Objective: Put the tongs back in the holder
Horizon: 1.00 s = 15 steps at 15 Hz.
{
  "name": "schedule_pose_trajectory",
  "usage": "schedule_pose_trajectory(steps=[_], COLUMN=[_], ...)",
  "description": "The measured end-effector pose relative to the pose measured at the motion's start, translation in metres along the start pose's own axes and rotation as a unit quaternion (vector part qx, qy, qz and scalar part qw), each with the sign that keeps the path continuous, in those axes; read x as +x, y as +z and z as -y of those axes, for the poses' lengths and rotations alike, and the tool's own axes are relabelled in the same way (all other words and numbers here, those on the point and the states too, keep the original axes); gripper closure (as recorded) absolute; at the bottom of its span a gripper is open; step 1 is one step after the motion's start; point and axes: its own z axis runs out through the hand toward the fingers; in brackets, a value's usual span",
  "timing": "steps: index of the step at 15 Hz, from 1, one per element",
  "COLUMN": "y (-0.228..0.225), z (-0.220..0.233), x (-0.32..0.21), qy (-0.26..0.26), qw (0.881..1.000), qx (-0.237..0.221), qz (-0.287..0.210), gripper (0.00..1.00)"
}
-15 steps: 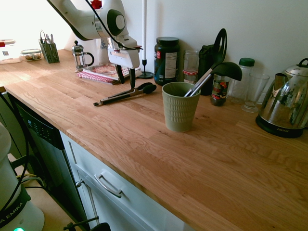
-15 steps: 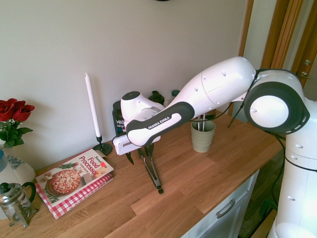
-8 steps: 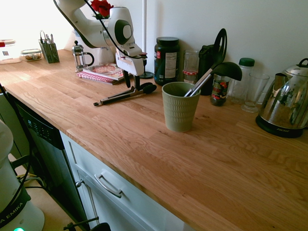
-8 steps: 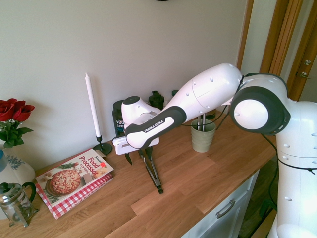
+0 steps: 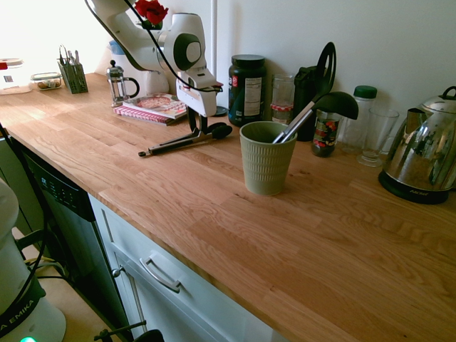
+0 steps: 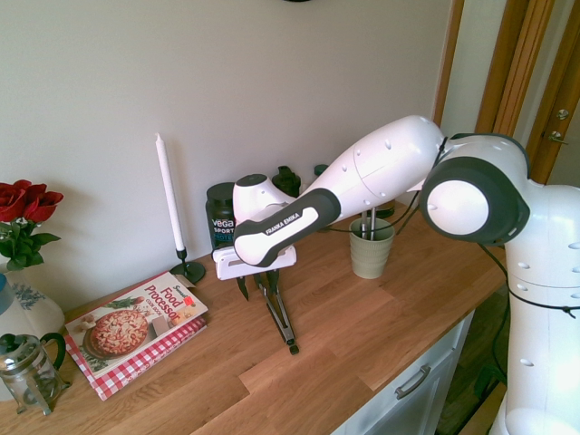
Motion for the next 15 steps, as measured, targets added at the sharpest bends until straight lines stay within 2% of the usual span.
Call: schedule_pose_trajectory(steps=[15], y=[-0.008], z=[-0.003], x=[0.014], qy=[-0.008], qw=[1.0], qx=[0.011], qz=[0.006], gripper=[1.0])
